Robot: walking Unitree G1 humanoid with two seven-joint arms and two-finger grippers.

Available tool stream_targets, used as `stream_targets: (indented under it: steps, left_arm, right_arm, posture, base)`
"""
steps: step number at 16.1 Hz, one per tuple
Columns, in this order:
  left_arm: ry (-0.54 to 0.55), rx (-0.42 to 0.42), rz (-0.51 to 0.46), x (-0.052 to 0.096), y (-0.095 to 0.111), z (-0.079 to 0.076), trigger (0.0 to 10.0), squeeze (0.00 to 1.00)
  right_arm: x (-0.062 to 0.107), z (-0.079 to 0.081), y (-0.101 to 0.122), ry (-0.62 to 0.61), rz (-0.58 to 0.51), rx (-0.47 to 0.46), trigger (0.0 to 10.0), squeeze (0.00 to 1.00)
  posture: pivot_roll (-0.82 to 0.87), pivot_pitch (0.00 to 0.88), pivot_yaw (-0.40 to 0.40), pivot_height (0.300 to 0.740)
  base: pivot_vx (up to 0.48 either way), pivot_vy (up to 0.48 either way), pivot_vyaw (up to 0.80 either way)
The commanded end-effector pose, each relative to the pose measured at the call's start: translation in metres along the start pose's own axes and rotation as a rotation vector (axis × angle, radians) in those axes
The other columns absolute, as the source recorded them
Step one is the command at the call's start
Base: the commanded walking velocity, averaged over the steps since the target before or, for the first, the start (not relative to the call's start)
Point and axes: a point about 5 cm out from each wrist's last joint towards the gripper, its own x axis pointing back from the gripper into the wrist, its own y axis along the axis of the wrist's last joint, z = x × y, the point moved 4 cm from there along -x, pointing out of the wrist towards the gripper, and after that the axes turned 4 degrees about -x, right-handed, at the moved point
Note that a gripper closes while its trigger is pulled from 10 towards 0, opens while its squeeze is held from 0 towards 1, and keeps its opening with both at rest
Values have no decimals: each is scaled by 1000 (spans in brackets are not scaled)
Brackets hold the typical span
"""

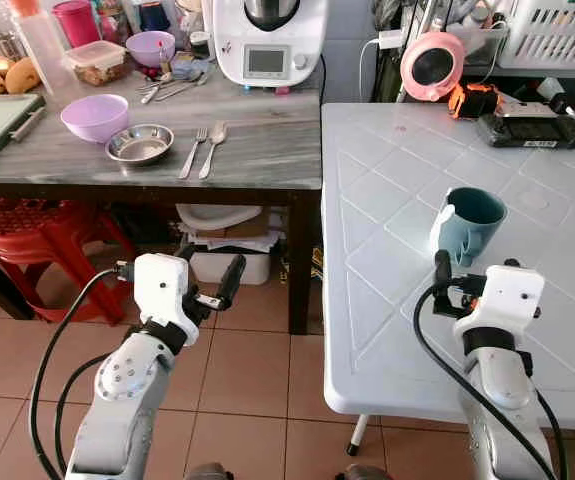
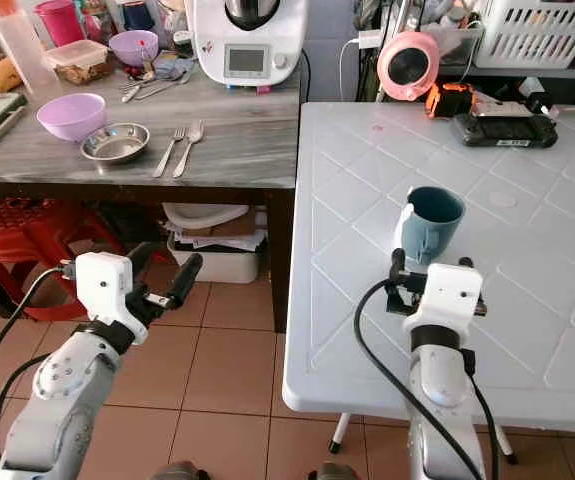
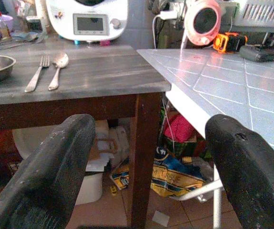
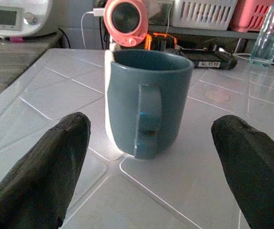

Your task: Setting the table

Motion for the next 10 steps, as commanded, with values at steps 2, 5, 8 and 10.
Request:
stream_targets:
  steps: [2,5,8,10]
  left_arm:
    - [-22,-10,13,3,1,-2,10000,0]
    - [-28,-22,28,4,1,0,10000,0]
    - [-37,-31,43,4,0,0,10000,0]
    - [-40,-34,49,5,0,1,10000,0]
  right_arm:
    - [-5,-5,0,-15,8,10,10000,0]
    - [-9,-13,-1,-45,21,16,10000,0]
    - [-17,-18,2,-52,20,14,10000,0]
    - [-22,-18,4,-52,18,11,10000,0]
  posture:
    - [7,47,56,740]
    - [14,56,64,740]
    - [18,60,72,740]
    - [22,62,75,740]
  base:
    - [0,0,0]
    - [0,0,0]
    - [0,0,0]
    - [0,0,0]
